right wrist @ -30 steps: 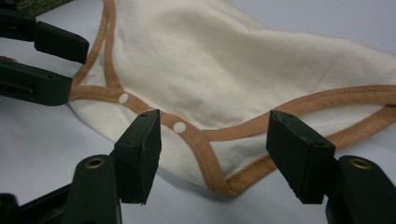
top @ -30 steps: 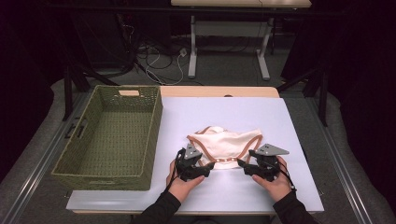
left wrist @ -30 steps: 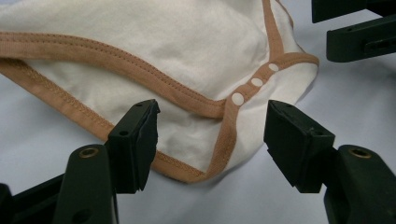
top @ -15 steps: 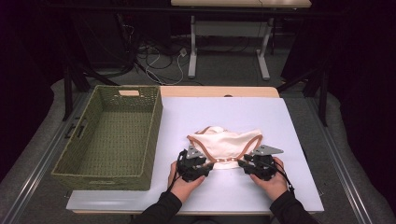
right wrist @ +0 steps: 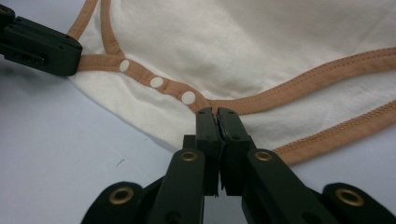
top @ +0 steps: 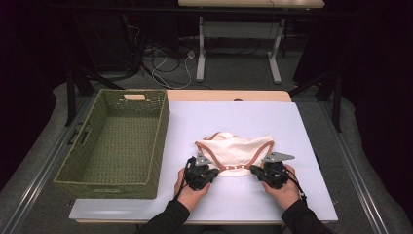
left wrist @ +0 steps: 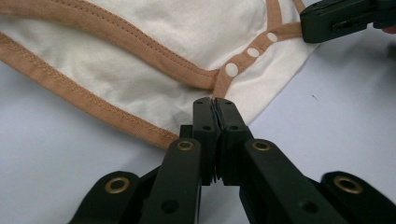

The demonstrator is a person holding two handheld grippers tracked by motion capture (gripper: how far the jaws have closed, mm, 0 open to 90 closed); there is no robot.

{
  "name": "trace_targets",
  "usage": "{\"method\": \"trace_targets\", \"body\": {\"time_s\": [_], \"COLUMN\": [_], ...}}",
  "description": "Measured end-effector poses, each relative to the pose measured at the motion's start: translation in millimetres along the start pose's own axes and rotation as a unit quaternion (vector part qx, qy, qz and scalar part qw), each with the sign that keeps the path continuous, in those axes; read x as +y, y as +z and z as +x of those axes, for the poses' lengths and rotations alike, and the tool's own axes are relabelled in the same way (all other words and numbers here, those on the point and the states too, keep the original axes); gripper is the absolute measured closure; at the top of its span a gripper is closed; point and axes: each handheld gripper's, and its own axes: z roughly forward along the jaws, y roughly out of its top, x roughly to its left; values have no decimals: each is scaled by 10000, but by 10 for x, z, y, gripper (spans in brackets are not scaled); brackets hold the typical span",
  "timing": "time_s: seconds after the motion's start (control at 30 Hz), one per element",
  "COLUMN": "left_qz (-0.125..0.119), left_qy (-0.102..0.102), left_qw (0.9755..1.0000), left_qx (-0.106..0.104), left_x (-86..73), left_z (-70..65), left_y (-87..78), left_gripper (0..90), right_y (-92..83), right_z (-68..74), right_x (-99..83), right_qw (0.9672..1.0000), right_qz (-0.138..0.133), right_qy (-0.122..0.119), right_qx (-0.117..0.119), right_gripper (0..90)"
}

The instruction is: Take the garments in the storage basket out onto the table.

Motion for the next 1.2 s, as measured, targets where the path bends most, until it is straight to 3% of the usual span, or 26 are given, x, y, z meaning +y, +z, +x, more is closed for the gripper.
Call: {"method": "trace_targets", "body": {"time_s": [0.23,0.77,0.8,0.97,1.03,1.2], "left_qz": [-72,-225,-255,-271,-282,-275], "left_qy": [-87,-9,-99,-31,-102,51], "left_qw": [9998,9995,9993,9992,9989,9989], "left_qx": [-140,-200,-256,-295,-370,-385], "left_x": [54,113,107,72,54,29], "left_z": [5,-40,-55,-53,-72,-129], "left_y": [-84,-334,-347,-463,-495,-558], "left_gripper": [896,898,898,898,898,898], "right_y": [-58,-263,-280,-358,-399,-490], "right_z": [25,155,165,207,219,258], "right_x": [34,97,95,86,72,65], "right_qw": [9999,9996,9996,9993,9990,9990], "right_qz": [-51,-152,-145,-178,-219,-253], "right_qy": [96,-52,-30,-65,-140,-44], "right_qx": [84,240,220,310,353,366], "right_gripper": [891,892,891,891,891,891]}}
